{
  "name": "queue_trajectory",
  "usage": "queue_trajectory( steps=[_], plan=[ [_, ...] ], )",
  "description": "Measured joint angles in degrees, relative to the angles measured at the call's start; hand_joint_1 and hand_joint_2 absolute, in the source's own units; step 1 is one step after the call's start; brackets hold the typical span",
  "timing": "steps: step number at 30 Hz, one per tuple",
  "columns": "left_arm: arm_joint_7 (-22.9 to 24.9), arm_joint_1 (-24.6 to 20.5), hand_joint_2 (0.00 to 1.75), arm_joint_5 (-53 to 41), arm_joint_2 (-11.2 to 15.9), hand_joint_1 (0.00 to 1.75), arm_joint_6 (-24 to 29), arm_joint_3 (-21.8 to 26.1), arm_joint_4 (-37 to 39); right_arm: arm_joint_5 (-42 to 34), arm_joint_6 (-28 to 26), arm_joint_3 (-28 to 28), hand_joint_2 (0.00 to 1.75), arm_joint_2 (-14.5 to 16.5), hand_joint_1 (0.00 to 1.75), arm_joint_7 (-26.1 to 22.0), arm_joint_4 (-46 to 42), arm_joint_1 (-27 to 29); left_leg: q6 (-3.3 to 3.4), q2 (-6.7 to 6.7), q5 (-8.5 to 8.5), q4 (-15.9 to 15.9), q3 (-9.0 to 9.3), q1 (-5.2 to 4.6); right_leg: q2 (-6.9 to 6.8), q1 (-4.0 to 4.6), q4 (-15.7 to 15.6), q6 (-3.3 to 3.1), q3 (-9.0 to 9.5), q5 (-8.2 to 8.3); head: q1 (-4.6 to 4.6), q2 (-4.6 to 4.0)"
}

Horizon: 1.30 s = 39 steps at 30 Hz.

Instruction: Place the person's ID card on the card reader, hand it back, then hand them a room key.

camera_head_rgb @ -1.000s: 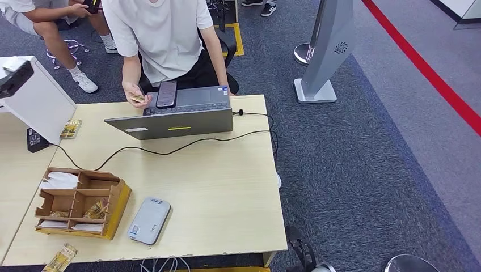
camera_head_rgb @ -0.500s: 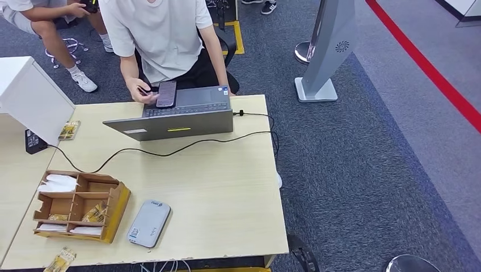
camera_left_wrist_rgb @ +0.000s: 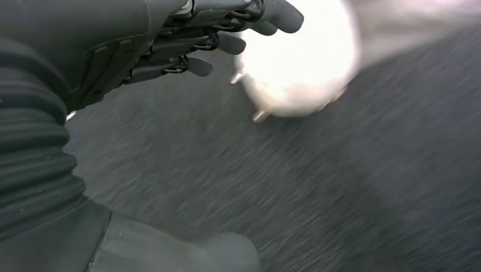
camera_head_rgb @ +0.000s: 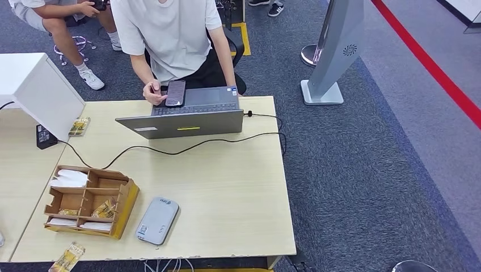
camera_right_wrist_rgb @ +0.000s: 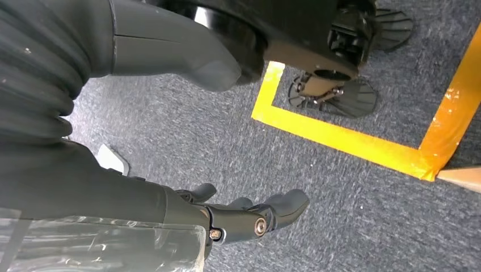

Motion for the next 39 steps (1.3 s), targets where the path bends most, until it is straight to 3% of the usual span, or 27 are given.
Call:
queue_trajectory(
  steps=[5,9,32,33,34,36,37,38,39],
  plan=[
    [0.29,0.81,1.75,-0.82,-8.11,0.00,-12.80,0.79,1.43,-1.38,-1.52,3.89,1.75,-0.85,0.00,-0.11,-2.50,0.10,0.24,-0.02,0.07,0.02,-0.08,-0.14,-0.10,-0.14,-0.02,0.20,-0.01,0.09,0.00,0.00],
    [0.13,1.05,1.75,-0.97,-11.99,0.00,-14.99,0.79,2.13,-1.97,-1.96,6.02,1.75,-1.11,0.00,-0.08,-3.52,-0.30,0.39,-0.13,0.16,0.12,-0.14,-0.15,-0.24,-0.14,-0.03,0.32,-0.02,0.15,-0.08,0.02],
    [1.84,1.50,1.75,-1.64,-15.56,0.00,-16.52,0.86,2.42,-2.67,-2.56,8.79,1.75,-2.61,0.00,-0.16,-4.07,-0.69,0.45,-0.49,0.21,0.13,-0.32,-0.15,-0.56,-0.13,-0.02,0.36,-0.08,0.13,-0.08,0.01],
    [1.84,1.50,1.31,-1.64,-15.61,0.00,-16.52,0.86,2.42,-2.74,-2.55,8.80,1.75,-2.61,0.00,-0.16,-4.08,-0.69,0.45,-0.49,0.21,0.13,-0.32,-0.15,-0.56,-0.13,-0.02,0.36,-0.08,0.13,-0.08,0.00],
    [1.84,1.50,0.87,-1.64,-15.66,0.00,-16.52,0.86,2.42,-2.82,-2.55,8.80,1.31,-2.61,0.00,-0.16,-4.09,-0.69,0.45,-0.49,0.21,0.13,-0.32,-0.15,-0.56,-0.13,-0.01,0.36,-0.08,0.13,-0.08,0.00],
    [1.92,1.50,0.87,-1.64,-15.75,0.00,-16.62,0.86,2.42,-2.97,-2.42,8.83,1.31,-2.61,0.00,-0.16,-4.13,-0.70,0.45,-0.49,0.21,0.13,-0.33,-0.15,-0.56,-0.13,-0.01,0.36,-0.08,0.13,-0.08,0.01],
    [2.14,1.51,1.31,-1.63,-15.81,0.00,-16.95,0.86,2.42,-3.08,-2.07,8.88,1.31,-2.68,0.00,-0.20,-4.14,-0.77,0.45,-0.49,0.21,0.13,-0.33,-0.15,-0.56,-0.13,-0.01,0.36,-0.08,0.13,-0.08,0.01],
    [2.55,1.51,1.75,-1.56,-15.95,0.00,-17.72,0.86,2.43,-3.27,-1.29,9.03,1.75,-2.87,0.00,-0.37,-4.13,-0.94,0.45,-0.49,0.21,0.13,-0.34,-0.15,-0.56,-0.13,-0.01,0.36,-0.09,0.13,-0.08,0.01],
    [3.10,1.51,1.75,-1.38,-16.20,0.00,-18.94,0.86,2.44,-3.44,-0.07,9.20,1.75,-3.20,0.00,-0.79,-4.01,-1.22,0.46,-0.50,0.21,0.13,-0.34,-0.16,-0.56,-0.14,-0.01,0.36,-0.09,0.13,-0.08,0.01]
  ],
)
